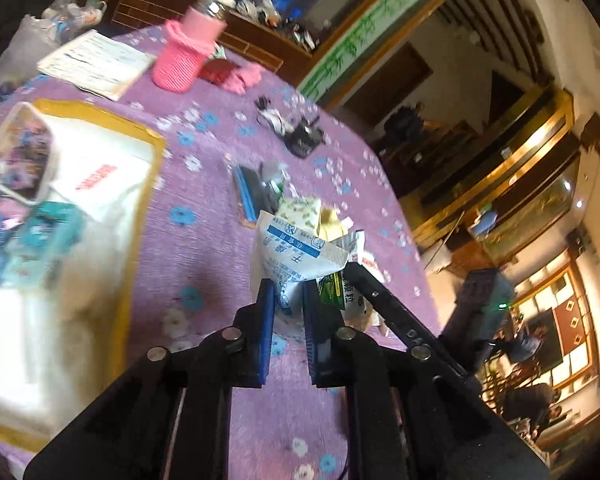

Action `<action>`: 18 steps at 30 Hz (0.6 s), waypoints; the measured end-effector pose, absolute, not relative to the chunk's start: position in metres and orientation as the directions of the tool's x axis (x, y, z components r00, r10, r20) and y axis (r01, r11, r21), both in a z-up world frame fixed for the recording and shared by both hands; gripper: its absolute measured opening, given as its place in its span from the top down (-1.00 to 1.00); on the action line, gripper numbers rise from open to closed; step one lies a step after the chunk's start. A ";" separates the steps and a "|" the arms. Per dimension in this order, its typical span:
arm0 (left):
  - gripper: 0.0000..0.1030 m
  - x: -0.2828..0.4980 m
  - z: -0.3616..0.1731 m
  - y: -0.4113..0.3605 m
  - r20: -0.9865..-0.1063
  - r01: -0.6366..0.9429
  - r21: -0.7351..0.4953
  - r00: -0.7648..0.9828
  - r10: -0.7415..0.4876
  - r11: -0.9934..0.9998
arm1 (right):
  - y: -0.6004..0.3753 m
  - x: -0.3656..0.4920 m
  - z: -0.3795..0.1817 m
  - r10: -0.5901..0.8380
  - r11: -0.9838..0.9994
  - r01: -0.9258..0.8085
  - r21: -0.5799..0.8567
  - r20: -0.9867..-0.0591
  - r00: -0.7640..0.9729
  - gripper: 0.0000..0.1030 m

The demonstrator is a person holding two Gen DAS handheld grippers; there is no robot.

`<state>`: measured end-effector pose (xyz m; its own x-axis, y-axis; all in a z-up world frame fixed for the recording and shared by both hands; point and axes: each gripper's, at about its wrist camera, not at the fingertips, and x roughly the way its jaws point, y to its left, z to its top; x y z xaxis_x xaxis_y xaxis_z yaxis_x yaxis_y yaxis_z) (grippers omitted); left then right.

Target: Organize soft objects

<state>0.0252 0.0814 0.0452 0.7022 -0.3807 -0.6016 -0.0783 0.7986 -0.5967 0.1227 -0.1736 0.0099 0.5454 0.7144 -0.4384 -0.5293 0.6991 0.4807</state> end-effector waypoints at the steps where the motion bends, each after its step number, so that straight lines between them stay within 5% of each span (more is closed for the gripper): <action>1: 0.80 0.019 0.048 0.088 -0.597 -0.086 -0.601 0.710 -0.375 0.794 | -0.171 0.121 0.011 0.717 0.697 -0.542 0.469 -0.436 0.544 0.81; 11: 0.81 -0.041 0.071 0.163 -0.583 -0.190 -0.560 0.782 -0.220 0.807 | -0.147 0.075 0.049 0.801 0.598 -0.635 0.489 -0.327 0.502 0.81; 18: 0.81 -0.050 0.054 0.200 -0.720 -0.360 -0.375 0.693 -0.024 0.854 | -0.068 0.053 0.065 0.920 0.389 -0.736 0.554 -0.279 0.276 0.81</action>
<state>-0.0501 0.1998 0.0544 0.6933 -0.0241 -0.7202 -0.3599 0.8543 -0.3750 0.0530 -0.0682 0.0645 0.2758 0.9199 -0.2789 -0.7362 0.3887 0.5540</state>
